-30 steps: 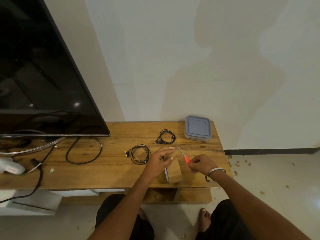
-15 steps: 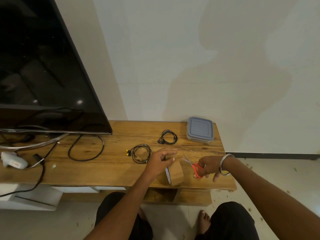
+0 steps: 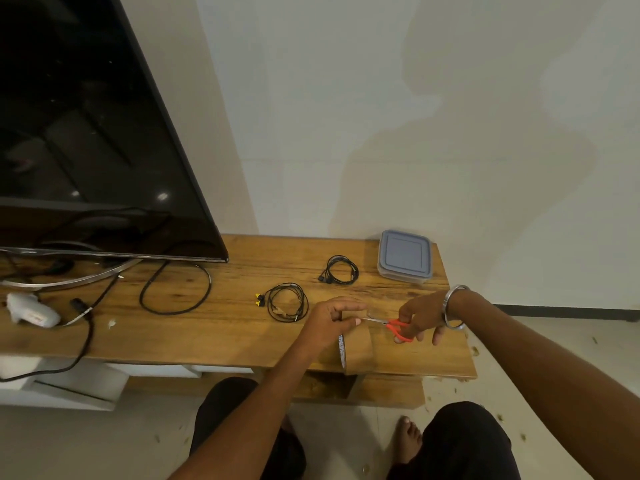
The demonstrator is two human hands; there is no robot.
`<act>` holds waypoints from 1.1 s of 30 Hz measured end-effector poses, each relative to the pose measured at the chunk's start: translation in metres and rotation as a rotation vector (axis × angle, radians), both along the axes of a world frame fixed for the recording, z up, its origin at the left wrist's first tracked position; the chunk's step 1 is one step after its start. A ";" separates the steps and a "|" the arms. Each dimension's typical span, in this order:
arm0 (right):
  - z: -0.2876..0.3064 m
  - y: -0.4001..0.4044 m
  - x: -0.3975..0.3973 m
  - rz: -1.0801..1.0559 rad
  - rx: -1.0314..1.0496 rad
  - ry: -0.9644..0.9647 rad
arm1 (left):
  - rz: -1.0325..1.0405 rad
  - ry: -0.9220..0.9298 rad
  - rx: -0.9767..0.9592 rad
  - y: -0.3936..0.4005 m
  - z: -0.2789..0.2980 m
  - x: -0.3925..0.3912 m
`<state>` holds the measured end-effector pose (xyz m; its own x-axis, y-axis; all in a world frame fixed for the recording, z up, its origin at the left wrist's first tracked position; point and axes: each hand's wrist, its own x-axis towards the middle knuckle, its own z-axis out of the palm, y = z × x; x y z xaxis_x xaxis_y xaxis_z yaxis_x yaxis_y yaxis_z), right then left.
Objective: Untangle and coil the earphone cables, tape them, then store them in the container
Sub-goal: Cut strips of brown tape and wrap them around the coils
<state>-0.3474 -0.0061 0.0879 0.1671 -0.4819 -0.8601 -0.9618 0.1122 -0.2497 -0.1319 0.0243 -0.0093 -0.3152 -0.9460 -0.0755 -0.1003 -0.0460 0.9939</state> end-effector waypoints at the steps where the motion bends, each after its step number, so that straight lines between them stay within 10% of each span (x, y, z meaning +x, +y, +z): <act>1: 0.001 -0.001 0.001 0.008 -0.002 -0.001 | -0.015 -0.004 -0.007 0.000 0.000 0.001; 33: 0.009 -0.014 0.002 0.199 -0.066 0.010 | -0.096 -0.032 0.011 0.006 0.007 0.002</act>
